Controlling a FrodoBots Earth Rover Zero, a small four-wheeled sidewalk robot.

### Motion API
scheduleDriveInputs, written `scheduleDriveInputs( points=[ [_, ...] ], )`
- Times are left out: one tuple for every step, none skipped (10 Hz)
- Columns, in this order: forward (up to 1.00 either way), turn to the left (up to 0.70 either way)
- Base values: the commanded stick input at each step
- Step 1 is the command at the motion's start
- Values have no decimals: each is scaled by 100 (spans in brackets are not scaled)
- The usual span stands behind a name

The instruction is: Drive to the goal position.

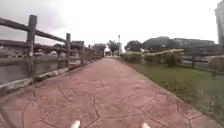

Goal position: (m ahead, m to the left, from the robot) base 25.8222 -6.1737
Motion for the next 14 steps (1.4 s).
scheduleDriveInputs(
  points=[
    [70, 0],
    [70, 0],
    [70, 0],
    [70, 0],
    [70, 0],
    [70, 0],
    [70, 0],
    [70, 0],
    [70, 0],
    [70, 0],
    [70, 0],
    [70, 0],
    [70, 0],
    [70, 0]
  ],
)
